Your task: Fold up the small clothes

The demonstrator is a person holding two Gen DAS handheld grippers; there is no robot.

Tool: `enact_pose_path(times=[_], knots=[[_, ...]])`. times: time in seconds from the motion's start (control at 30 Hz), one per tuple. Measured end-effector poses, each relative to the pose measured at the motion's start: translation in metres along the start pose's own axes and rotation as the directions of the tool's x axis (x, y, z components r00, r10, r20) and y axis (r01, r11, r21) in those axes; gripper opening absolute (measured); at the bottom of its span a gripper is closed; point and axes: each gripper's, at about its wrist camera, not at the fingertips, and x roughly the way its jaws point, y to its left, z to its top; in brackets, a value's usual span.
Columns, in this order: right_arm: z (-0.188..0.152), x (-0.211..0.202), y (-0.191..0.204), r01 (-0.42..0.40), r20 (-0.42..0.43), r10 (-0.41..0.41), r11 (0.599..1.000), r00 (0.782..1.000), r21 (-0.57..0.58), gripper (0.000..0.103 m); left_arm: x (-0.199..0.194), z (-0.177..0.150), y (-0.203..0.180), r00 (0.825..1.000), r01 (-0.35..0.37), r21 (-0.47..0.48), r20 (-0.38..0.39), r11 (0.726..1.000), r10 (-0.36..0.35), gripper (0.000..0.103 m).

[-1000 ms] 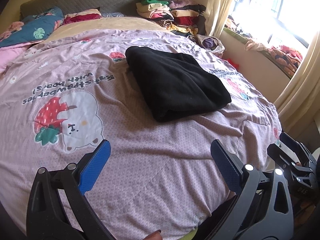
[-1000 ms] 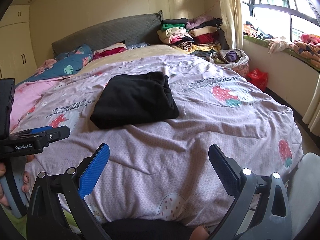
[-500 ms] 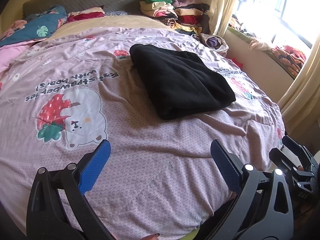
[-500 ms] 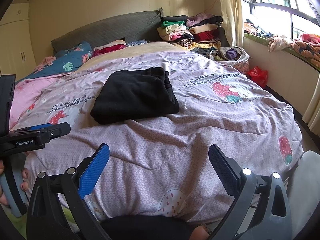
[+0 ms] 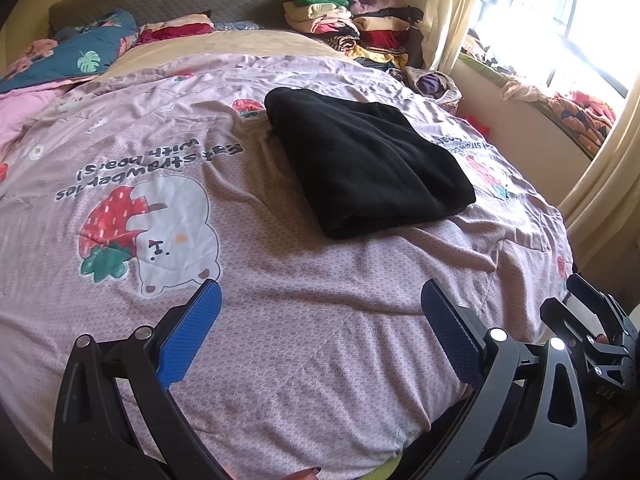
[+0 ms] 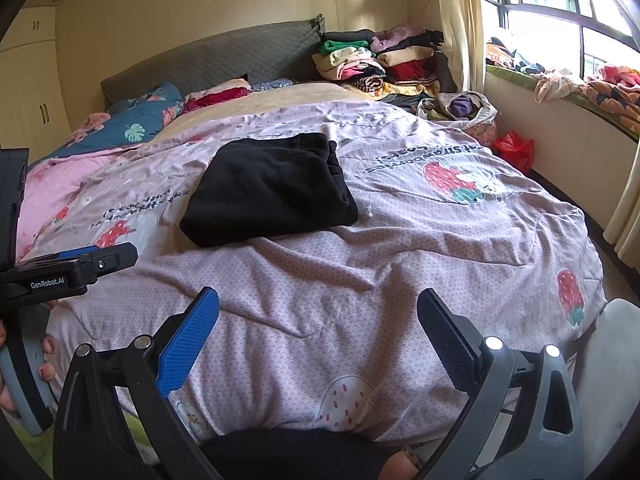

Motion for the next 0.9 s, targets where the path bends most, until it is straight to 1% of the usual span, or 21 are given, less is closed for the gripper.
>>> enact_pose_path(times=[0.9], knots=[[0.0000, 0.0002, -0.0008, 0.009, -0.001, -0.009, 1.000, 1.000, 0.001, 0.099, -0.0026, -0.0003, 0.0005, 1.000, -0.002, 0.000, -0.001, 1.000, 0.002, 0.094]])
